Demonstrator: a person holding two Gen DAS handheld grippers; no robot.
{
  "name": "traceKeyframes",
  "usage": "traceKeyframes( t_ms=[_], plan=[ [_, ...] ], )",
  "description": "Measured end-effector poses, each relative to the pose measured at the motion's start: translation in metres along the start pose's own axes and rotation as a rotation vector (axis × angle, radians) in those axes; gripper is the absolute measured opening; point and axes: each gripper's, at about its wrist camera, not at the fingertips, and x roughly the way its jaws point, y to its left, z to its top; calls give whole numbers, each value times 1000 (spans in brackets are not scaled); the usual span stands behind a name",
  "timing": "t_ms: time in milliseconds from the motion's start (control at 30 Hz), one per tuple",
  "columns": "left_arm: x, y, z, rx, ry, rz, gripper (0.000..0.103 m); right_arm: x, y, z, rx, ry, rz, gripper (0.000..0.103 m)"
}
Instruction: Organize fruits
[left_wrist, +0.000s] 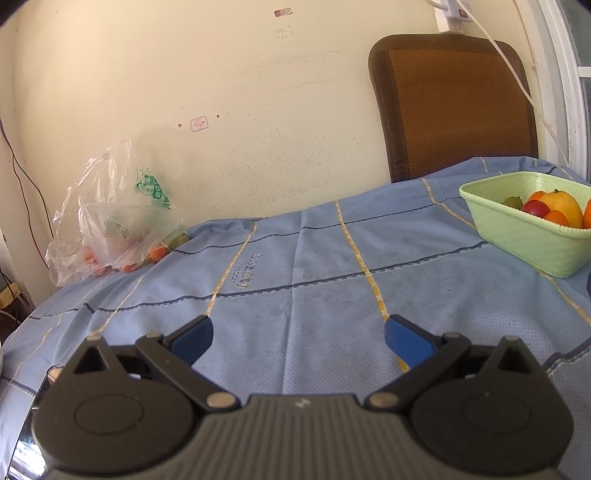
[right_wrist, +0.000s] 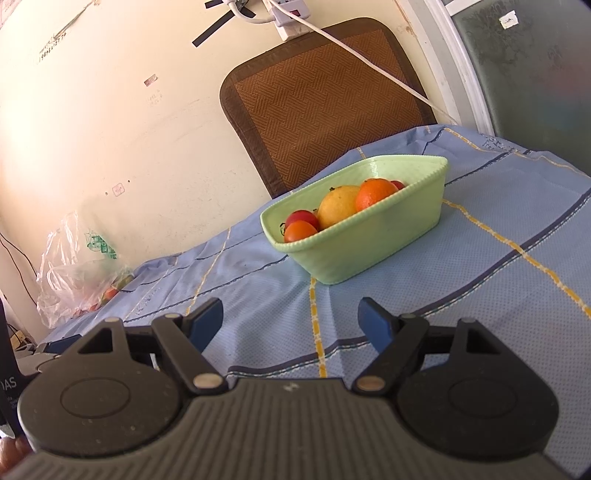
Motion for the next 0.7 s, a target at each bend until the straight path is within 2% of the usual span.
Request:
traceKeyframes(
  t_ms=[700],
  plan=[
    [0, -2, 0, 7, -5, -1, 103, -1, 0, 0, 2, -3, 4, 82]
  ],
)
